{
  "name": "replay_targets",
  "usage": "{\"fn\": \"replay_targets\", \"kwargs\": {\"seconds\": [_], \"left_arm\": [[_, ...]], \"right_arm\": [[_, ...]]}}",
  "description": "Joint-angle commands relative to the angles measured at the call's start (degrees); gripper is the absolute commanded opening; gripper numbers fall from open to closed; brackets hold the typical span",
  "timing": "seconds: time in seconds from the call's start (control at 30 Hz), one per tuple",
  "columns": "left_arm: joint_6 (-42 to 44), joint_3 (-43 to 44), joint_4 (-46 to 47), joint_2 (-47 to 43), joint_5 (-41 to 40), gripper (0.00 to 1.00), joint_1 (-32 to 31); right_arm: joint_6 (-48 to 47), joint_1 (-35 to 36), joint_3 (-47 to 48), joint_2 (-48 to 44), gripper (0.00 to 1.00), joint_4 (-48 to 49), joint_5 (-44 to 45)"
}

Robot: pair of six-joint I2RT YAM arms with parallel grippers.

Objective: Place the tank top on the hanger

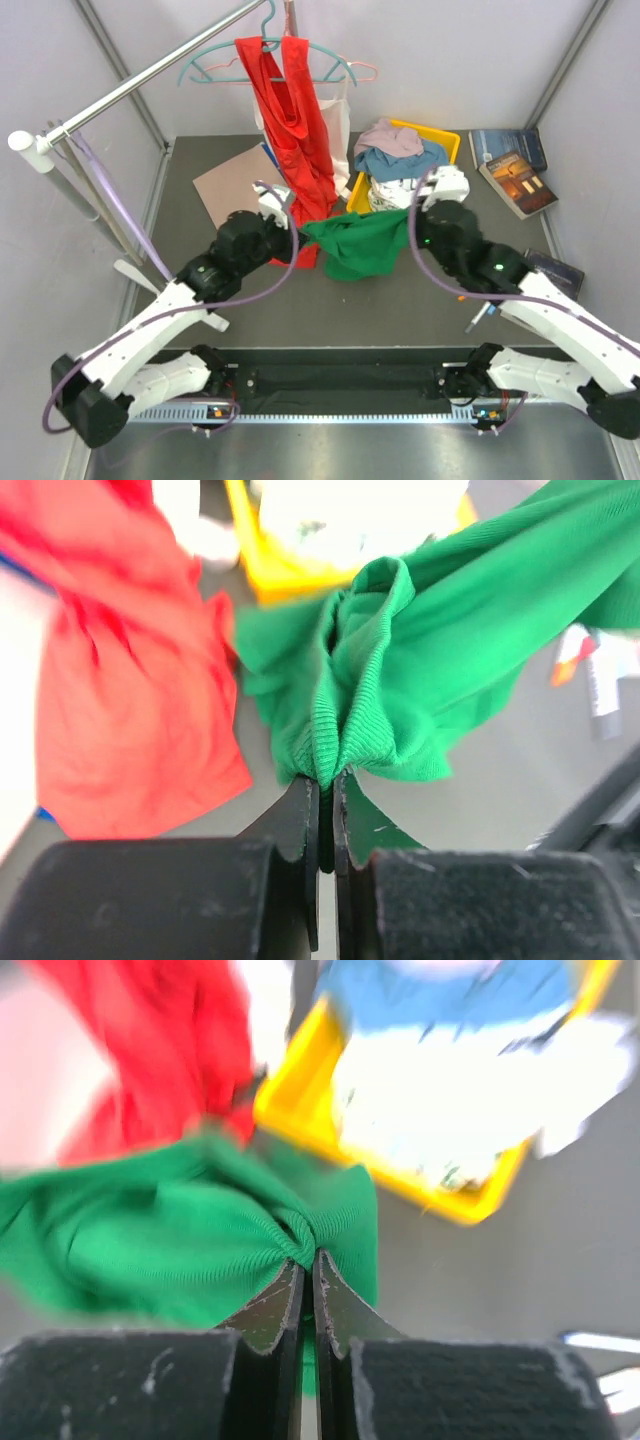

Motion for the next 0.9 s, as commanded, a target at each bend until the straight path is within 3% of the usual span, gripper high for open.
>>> {"fn": "replay_targets", "kwargs": {"seconds": [0.0, 0.13, 0.3, 0.33, 0.4, 0.43, 0.47, 0.57, 0.67, 0.87], "left_arm": [[-0.65, 5.02, -7.06, -9.14, 2.11, 0.00, -0.13], [-5.13, 4.42, -6.46, -11.71, 4.21, 0.00, -0.13], [-8.74, -2.50, -5.41, -8.56, 1.06, 0.00, -0.13], [-9.27, -4.09, -3.92, -8.20, -0.34, 0.00, -0.04], [-11.11, -9.17, -0.85, -6.89, -1.32, 0.00, -0.04], [-11.47, -11.04, 1.17, -6.19, -0.54, 0.00, -0.04], [-11.91, -12.79, 5.10, -5.48, 1.13, 0.00, -0.04], [-11.91, -17.20, 7.34, -0.40, 1.76, 0.00, -0.04], [-11.21, -19.57, 8.74, 2.25, 2.81, 0.00, -0.13], [-12.87, -22.83, 12.70, 2.44, 2.55, 0.00, -0.04]], "right_arm": [[-6.13, 0.01, 10.18, -5.67, 0.00, -9.39, 12.58], [-10.26, 0.01, 15.29, -7.52, 0.00, -6.86, 16.54], [-11.24, -1.38, 11.19, -5.16, 0.03, -1.50, 16.02], [-10.71, -2.09, 10.21, -3.41, 0.06, -1.32, 14.28], [-8.69, -3.49, 6.62, -1.91, 0.27, -0.35, 12.17], [-7.73, -3.85, 5.46, -1.03, 0.39, 0.17, 8.85], [-7.11, -4.03, 4.41, -0.67, 0.57, 1.05, 7.07], [-5.87, -4.03, 1.42, -1.19, 0.79, 2.46, 0.30], [-6.49, -3.94, -0.52, -3.48, 0.84, 3.52, -4.36], [-7.10, -3.07, 0.35, -5.94, 0.85, 5.27, -12.88]]}}
